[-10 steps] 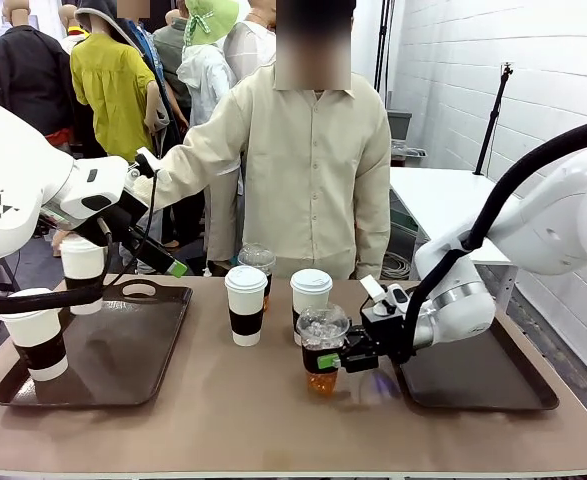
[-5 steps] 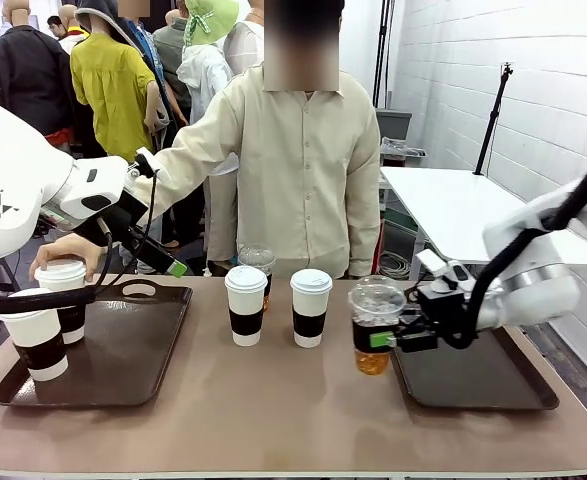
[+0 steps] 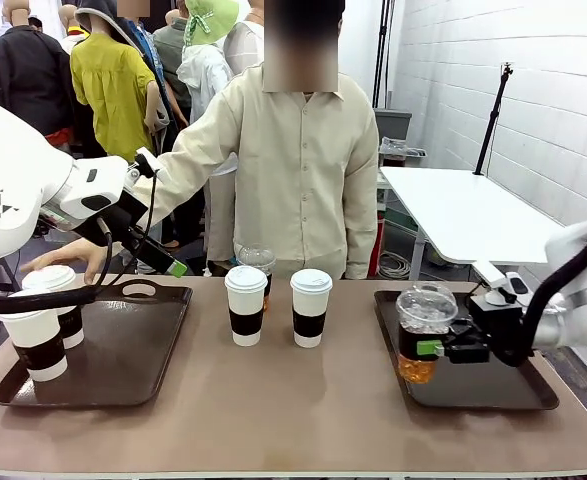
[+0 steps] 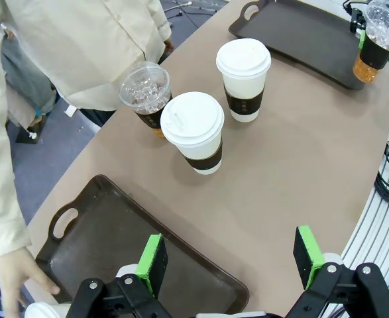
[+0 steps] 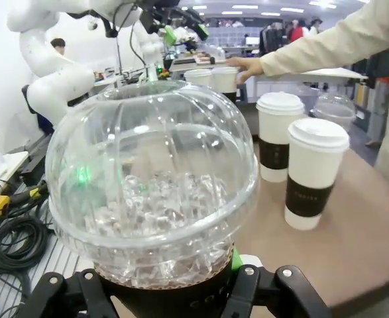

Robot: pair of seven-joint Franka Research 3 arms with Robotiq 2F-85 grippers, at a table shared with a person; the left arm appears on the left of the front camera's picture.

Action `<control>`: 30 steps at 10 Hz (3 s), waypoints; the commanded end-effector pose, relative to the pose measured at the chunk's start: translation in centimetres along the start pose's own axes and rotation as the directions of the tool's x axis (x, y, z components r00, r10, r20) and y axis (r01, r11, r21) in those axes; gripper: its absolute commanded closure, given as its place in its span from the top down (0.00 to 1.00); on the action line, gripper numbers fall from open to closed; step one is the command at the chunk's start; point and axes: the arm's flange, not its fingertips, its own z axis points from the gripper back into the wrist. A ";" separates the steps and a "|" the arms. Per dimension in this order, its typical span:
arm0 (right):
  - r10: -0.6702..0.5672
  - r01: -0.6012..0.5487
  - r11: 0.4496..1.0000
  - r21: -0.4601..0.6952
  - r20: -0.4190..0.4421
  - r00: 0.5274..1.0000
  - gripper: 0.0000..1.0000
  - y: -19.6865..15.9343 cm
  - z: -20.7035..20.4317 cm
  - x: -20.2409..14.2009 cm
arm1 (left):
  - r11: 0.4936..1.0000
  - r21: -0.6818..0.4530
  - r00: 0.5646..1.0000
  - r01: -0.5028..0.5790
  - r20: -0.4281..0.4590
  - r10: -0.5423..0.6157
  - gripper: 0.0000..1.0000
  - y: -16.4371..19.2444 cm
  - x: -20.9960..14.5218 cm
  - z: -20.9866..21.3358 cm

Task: Distribute the coffee onto the tray.
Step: Pick up one iced Americano and place it on the right Handle tray.

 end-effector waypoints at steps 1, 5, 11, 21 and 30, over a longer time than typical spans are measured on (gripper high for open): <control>0.016 -0.016 0.999 -0.030 0.033 0.999 0.66 1.0 1.9 -0.5 | 1.000 -0.004 1.000 -0.003 -0.007 0.003 1.00 -0.1 0.0 0.0; 0.016 -0.012 0.995 -0.096 0.043 0.999 0.66 -0.4 4.8 -3.4 | 1.000 -0.004 1.000 -0.003 -0.007 0.003 1.00 -0.1 0.0 0.0; 0.049 -0.042 0.988 -0.146 0.045 0.998 0.66 -3.2 6.1 -7.2 | 1.000 -0.004 1.000 -0.003 -0.007 0.003 1.00 -0.1 0.0 0.0; -0.032 0.040 0.977 -0.209 0.040 0.999 1.00 -4.9 6.0 -8.0 | 1.000 -0.004 1.000 -0.003 -0.007 0.003 1.00 -0.1 0.0 0.0; -0.094 0.100 0.960 -0.262 0.033 0.995 1.00 -2.4 8.4 -8.3 | 1.000 -0.004 1.000 -0.003 -0.007 0.003 1.00 -0.1 0.0 0.0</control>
